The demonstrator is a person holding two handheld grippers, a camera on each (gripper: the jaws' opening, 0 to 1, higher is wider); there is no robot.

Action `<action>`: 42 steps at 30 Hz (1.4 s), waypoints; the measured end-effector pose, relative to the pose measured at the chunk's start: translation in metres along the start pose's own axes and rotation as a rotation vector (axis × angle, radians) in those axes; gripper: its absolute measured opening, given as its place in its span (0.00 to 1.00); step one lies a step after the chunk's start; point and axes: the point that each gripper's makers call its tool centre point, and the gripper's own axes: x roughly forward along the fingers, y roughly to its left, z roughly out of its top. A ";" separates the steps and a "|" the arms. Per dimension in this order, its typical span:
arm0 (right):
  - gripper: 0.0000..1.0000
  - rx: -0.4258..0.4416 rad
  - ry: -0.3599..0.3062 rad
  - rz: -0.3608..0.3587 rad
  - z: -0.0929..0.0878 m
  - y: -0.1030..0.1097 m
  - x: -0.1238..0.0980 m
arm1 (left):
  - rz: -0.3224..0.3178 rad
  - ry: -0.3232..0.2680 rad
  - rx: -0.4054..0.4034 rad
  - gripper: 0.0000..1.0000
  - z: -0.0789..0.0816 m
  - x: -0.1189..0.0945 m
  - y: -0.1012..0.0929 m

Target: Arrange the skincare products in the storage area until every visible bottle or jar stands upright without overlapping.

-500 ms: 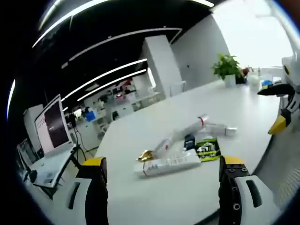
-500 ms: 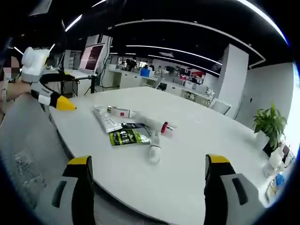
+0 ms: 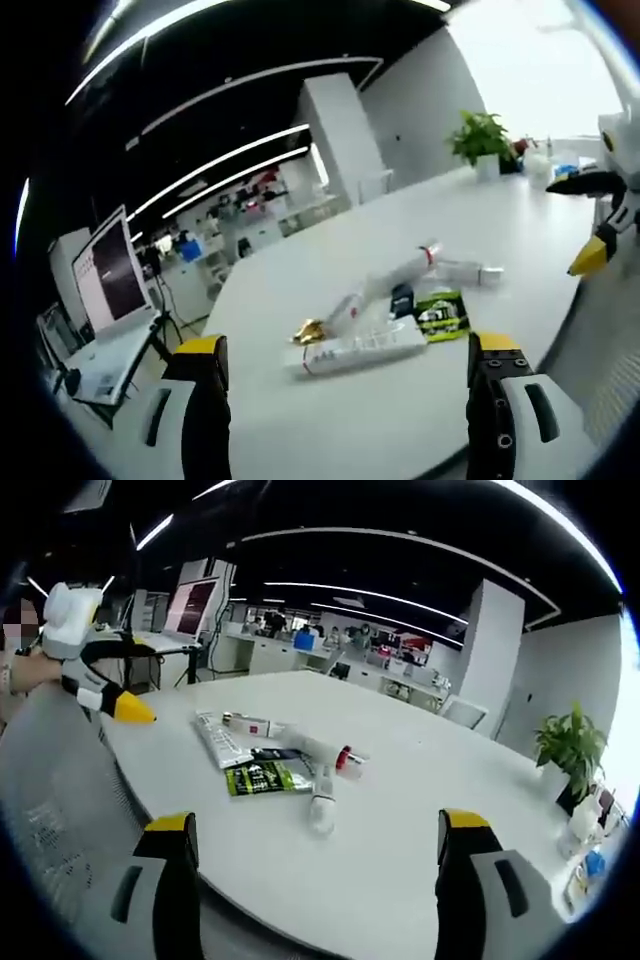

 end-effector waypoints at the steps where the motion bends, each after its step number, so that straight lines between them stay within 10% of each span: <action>1: 1.00 -0.003 -0.007 -0.008 0.001 -0.001 0.000 | 0.003 -0.001 -0.001 0.97 -0.001 0.000 0.000; 42: 0.99 -0.010 0.051 0.014 -0.007 0.005 0.001 | 0.002 -0.028 0.082 0.97 0.003 -0.002 -0.001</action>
